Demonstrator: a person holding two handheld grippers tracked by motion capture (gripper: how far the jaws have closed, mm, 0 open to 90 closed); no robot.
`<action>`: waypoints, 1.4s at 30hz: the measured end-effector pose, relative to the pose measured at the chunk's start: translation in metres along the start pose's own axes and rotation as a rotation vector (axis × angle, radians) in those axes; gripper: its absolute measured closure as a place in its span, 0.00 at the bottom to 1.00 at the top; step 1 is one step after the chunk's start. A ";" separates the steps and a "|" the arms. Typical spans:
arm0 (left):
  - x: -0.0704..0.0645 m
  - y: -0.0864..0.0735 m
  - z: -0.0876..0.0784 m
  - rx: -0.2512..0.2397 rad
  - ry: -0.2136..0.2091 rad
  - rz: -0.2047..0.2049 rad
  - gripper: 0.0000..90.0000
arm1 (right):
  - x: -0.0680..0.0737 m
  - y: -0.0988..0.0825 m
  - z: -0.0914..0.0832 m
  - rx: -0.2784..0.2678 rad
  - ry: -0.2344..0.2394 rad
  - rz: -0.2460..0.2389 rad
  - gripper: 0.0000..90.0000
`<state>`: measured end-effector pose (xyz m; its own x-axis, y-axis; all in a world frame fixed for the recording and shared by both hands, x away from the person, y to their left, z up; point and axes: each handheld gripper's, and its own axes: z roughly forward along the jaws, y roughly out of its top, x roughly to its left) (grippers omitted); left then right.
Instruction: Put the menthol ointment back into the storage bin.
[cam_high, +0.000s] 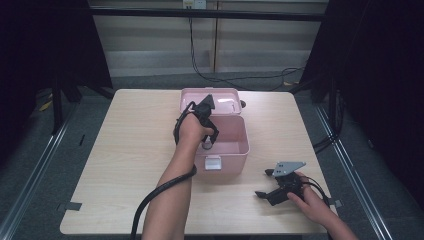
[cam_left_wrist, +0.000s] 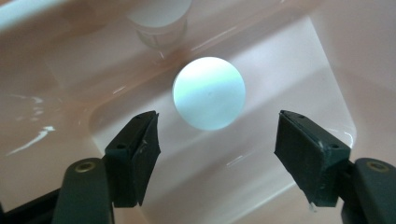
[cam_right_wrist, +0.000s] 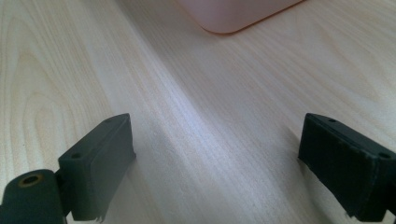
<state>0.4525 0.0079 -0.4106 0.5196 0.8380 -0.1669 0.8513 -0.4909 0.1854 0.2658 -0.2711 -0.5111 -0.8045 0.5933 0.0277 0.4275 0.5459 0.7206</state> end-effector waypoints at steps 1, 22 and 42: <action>0.000 0.000 -0.002 0.008 0.000 0.005 0.32 | 0.000 0.000 0.000 0.000 0.000 0.000 0.11; 0.000 -0.010 -0.057 -0.023 -0.038 0.015 0.30 | 0.000 0.000 0.000 0.002 0.001 0.000 0.11; 0.015 -0.026 -0.104 -0.044 -0.045 -0.003 0.30 | 0.000 0.000 0.000 0.002 0.004 0.001 0.11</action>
<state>0.4307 0.0575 -0.3175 0.5209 0.8271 -0.2111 0.8491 -0.4767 0.2274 0.2657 -0.2710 -0.5111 -0.8058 0.5913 0.0314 0.4289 0.5463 0.7194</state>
